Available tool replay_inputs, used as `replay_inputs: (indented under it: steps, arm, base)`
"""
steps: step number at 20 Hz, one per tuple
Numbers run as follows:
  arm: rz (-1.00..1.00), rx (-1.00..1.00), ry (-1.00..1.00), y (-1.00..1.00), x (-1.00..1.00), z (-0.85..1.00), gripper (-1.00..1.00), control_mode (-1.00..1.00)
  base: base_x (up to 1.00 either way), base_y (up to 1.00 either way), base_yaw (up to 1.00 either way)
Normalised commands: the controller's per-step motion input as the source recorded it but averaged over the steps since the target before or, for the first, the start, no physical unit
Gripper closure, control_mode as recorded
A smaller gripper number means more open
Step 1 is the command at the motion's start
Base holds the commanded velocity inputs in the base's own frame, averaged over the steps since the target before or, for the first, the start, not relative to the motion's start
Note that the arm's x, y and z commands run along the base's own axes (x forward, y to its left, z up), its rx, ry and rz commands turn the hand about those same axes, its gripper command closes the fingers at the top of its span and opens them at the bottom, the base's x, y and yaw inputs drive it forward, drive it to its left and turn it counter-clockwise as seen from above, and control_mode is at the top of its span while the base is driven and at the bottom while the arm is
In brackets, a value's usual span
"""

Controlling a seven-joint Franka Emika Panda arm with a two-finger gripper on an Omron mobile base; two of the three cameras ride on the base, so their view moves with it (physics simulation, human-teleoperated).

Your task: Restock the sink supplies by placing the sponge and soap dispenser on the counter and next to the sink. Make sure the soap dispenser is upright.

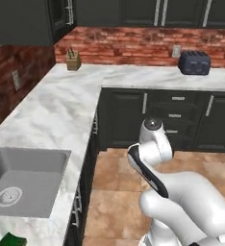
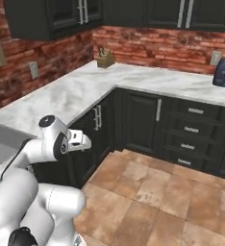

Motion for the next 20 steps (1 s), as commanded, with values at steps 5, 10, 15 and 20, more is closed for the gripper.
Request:
replay_inputs:
  steps: [5, 10, 15, 20]
  arm:
    - [0.0, 0.0, 0.0, 0.0, 0.0, 0.0, -1.0, 1.0]
    - [0.0, 0.0, 0.0, 0.0, 0.0, 0.0, -1.0, 1.0]
    - [0.0, 0.0, 0.0, 0.0, 0.0, 0.0, -1.0, 1.0]
    - [0.0, 0.0, 0.0, 0.0, 0.0, 0.0, -1.0, 1.0]
  base:
    - [0.98, -0.38, -0.5]
    - [0.73, -0.27, -0.61]
    - [0.63, -0.31, -0.62]
    - [0.74, -0.12, -0.63]
